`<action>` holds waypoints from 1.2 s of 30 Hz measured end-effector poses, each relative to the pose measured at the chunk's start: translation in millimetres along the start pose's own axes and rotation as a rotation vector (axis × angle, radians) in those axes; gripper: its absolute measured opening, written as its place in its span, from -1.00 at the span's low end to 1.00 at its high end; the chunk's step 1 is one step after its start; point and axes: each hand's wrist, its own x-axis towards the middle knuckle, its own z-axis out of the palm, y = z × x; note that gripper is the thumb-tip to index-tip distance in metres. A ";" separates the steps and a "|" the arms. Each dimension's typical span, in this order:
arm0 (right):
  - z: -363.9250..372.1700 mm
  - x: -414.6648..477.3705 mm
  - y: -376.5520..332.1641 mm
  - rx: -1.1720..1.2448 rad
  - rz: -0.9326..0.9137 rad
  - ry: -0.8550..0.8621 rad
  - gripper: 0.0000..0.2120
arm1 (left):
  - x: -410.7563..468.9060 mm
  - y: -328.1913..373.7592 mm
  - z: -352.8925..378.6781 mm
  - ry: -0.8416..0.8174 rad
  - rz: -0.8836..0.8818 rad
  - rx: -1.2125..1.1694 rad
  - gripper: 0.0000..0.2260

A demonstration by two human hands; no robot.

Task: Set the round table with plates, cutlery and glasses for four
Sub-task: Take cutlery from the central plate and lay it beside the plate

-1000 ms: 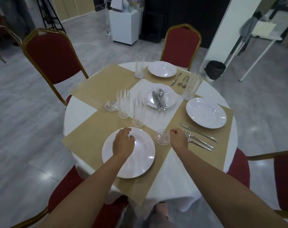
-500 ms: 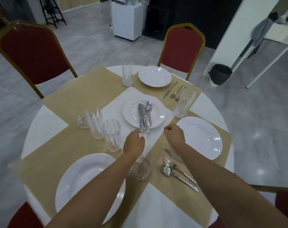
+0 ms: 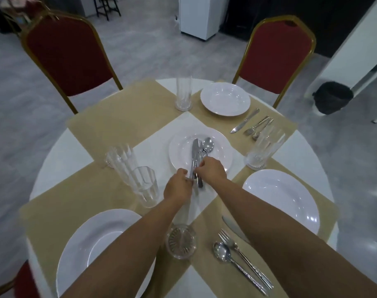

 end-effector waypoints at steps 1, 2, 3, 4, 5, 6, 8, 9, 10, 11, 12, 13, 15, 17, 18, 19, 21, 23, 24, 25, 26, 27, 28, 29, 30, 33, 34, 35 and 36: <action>2.1 2.7 -1.5 -0.014 0.013 -0.002 -0.93 | 1.5 -0.6 0.2 -0.011 0.002 -0.008 -0.69; 2.6 4.7 -2.5 -0.020 0.025 0.004 -0.91 | 2.0 -0.7 0.3 -0.020 0.004 -0.022 -0.69; 2.1 5.6 -3.5 -0.013 0.033 0.012 -0.87 | 2.5 -1.3 0.9 -0.024 0.004 -0.040 -0.70; 1.6 6.7 -4.7 -0.004 0.045 0.018 -0.82 | 2.9 -1.6 1.4 -0.024 0.004 -0.056 -0.71; 0.6 7.5 -6.1 -0.002 0.057 0.018 -0.79 | 3.3 -1.8 1.8 -0.022 0.006 -0.068 -0.71; -1.3 7.6 -7.8 -0.003 0.068 0.011 -0.80 | 3.0 -1.9 2.0 -0.021 0.008 -0.076 -0.72; -2.6 9.7 -8.5 -0.028 0.086 -0.002 -0.90 | 2.8 -1.8 1.7 -0.015 0.014 -0.088 -0.73; -3.6 9.7 -8.6 -0.035 0.094 -0.005 -0.91 | 2.5 -1.7 1.6 -0.014 0.012 -0.089 -0.73; -4.8 9.4 -8.9 -0.045 0.100 -0.008 -0.91 | 1.9 -1.5 1.3 -0.012 0.008 -0.083 -0.73; -5.4 9.2 -8.8 -0.042 0.100 -0.010 -0.91 | 1.6 -1.0 1.0 -0.010 0.004 -0.067 -0.73; -5.6 9.7 -8.5 -0.022 0.097 -0.015 -0.87 | 0.8 -0.6 0.3 -0.004 0.005 -0.033 -0.73; -5.7 10.6 -7.6 0.003 0.100 -0.020 -0.81 | 0.2 -0.3 -0.1 0.006 0.013 0.024 -0.73; -8.5 10.8 -6.7 0.074 0.129 -0.028 -0.74 | -1.1 1.8 -1.1 0.043 0.049 0.162 -0.76; -12.5 12.5 -2.7 0.178 0.178 -0.037 -0.77 | -1.3 4.9 -0.7 0.083 0.085 0.242 -0.79; -15.6 11.7 -0.4 0.222 0.203 -0.046 -0.77 | -1.0 7.4 0.1 0.096 0.096 0.268 -0.80; -19.1 9.8 1.0 0.264 0.220 -0.051 -0.75 | -0.4 10.1 1.3 0.105 0.103 0.289 -0.79; -24.8 8.6 5.7 0.363 0.242 -0.033 -0.69 | 0.9 16.4 3.7 0.110 0.104 0.315 -0.80; -28.5 10.6 10.0 0.436 0.265 0.016 -0.68 | 2.8 21.8 5.1 0.127 0.098 0.344 -0.80; -30.6 10.7 11.1 0.450 0.275 0.042 -0.69 | 4.3 24.3 5.3 0.138 0.096 0.364 -0.80; -32.6 10.6 12.5 0.438 0.273 0.066 -0.72 | 6.2 26.7 5.4 0.149 0.094 0.383 -0.79; -34.5 10.8 14.9 0.411 0.262 0.084 -0.74 | 9.2 29.0 5.5 0.160 0.094 0.399 -0.79; -36.9 10.7 17.0 0.387 0.244 0.098 -0.75 | 12.7 31.0 5.7 0.170 0.101 0.412 -0.78; -39.0 10.8 19.2 0.381 0.224 0.109 -0.74 | 16.6 32.9 6.0 0.178 0.116 0.423 -0.78; -41.0 11.8 22.6 0.379 0.209 0.127 -0.73 | 20.8 35.0 7.0 0.185 0.139 0.436 -0.78; -42.5 12.2 25.4 0.377 0.200 0.146 -0.72 | 24.5 37.7 7.7 0.189 0.161 0.443 -0.78; -44.8 15.0 34.1 0.372 0.198 0.194 -0.71 | 34.6 51.2 13.4 0.166 0.210 0.462 -0.79; -45.1 15.0 36.3 0.380 0.201 0.206 -0.73 | 37.3 56.0 15.9 0.148 0.214 0.480 -0.81; -45.0 15.2 39.2 0.391 0.202 0.218 -0.77 | 40.5 60.7 18.7 0.135 0.208 0.494 -0.84; -45.2 15.2 42.0 0.411 0.205 0.226 -0.82 | 44.1 64.9 21.1 0.129 0.190 0.500 -0.85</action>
